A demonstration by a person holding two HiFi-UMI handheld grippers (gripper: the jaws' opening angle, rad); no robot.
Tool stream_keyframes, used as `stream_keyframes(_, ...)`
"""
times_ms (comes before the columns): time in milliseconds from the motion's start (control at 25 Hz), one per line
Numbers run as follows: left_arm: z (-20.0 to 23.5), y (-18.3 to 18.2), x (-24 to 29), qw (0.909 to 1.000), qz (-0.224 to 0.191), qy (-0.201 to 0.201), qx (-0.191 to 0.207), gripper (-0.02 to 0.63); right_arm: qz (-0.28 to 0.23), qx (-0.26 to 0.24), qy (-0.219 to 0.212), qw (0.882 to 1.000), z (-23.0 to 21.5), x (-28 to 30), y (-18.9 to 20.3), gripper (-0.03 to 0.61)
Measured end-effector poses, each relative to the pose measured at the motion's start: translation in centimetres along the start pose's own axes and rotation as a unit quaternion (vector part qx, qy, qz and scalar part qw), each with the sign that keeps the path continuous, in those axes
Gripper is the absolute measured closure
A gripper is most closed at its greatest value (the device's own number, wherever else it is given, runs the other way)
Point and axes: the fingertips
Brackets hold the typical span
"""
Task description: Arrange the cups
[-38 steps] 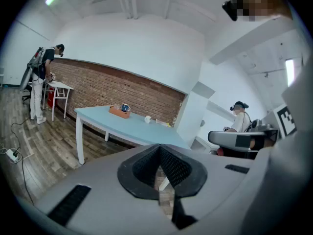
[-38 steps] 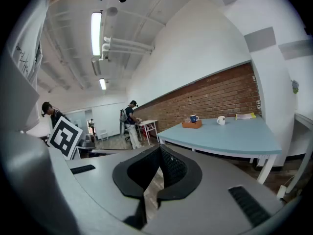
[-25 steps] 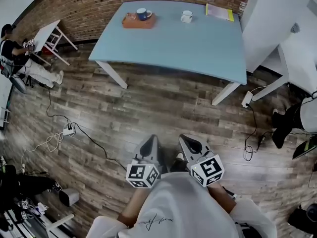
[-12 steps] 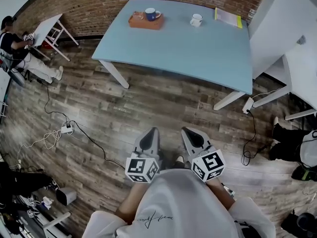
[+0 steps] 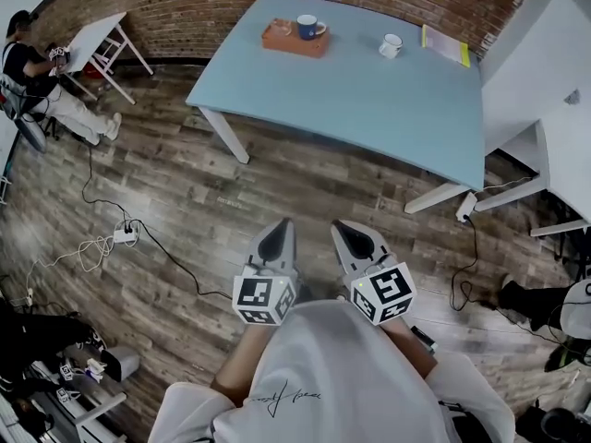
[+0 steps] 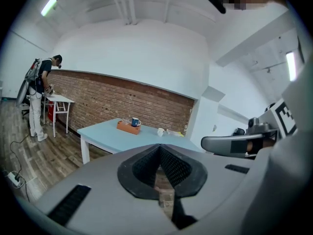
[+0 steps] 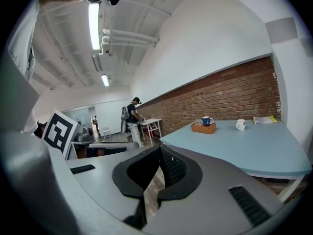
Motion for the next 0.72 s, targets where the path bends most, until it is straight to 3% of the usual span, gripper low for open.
stream_keyframes(320,4.9,-1.8,0.9,0.9998,-0.016,0.014,0.002,0.606,-0.012,-0.016,-0.004,1.000,2.8,5.3,-1.7,0.558)
stream_keyframes(720,7.9,-2.3,1.0,0.9992,-0.027,0.026,-0.012,0.606,-0.009,-0.013,0.003,1.000,4.0,8.4,-1.6,0.558)
Point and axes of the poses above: the fingertips, and each gripper's own axes: x forward along the fingers, z to its left, y out of its underside, and after that the axes turned 11 degrees about x, right-handed
